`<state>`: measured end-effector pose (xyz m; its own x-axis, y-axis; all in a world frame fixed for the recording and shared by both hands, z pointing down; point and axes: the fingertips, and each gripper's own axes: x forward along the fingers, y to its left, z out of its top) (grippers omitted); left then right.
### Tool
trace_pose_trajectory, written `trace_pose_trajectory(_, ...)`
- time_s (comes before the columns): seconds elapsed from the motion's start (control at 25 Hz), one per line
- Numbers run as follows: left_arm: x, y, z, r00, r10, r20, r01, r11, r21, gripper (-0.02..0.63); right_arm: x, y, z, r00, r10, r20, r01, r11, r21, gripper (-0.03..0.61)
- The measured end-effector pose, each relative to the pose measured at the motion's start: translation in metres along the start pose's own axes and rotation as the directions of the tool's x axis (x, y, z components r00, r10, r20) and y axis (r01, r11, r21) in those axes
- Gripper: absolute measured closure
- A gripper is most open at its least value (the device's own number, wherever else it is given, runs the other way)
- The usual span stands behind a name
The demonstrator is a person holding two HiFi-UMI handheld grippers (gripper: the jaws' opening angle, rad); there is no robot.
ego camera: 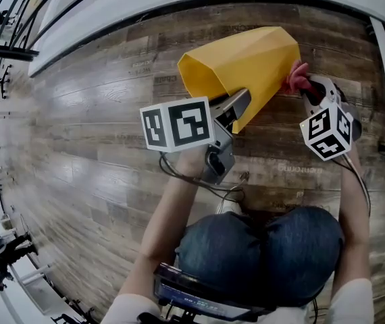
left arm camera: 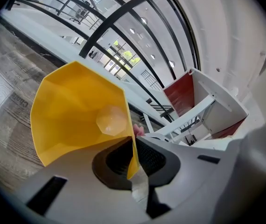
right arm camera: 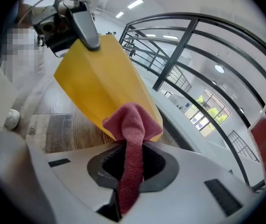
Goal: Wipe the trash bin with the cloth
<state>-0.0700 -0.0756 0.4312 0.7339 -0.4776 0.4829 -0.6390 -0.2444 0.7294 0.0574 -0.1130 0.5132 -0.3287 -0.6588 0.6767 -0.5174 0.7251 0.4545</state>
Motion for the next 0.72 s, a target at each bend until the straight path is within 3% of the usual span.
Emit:
trace_pose_trajectory(0.16,0.002,-0.003,0.005,1.0,0.009,-0.028,-0.009,1.0,0.021,0.595,-0.034,0.023,0.042,0.989,0.05,0.142,-0.047,0.999,-0.021,0.534)
trace_pose_trajectory(0.32,0.002,-0.005,0.009,1.0,0.017,-0.024,-0.016,1.0,0.026,0.595,-0.051,0.064,0.074,0.95,0.167,0.264,-0.156,0.986,-0.064,0.535)
trace_pose_trajectory(0.52,0.006,-0.009,0.008,1.0,0.01,-0.005,-0.01,1.0,-0.004,0.595,-0.041,0.1,0.079,0.936,0.255,0.244,-0.229,0.965,-0.132,0.534)
trace_pose_trajectory(0.72,0.005,-0.008,0.004,1.0,0.013,-0.005,-0.013,1.0,-0.008,0.597,-0.022,0.088,0.057,0.963,0.201,0.177,-0.189,0.978,-0.087,0.534)
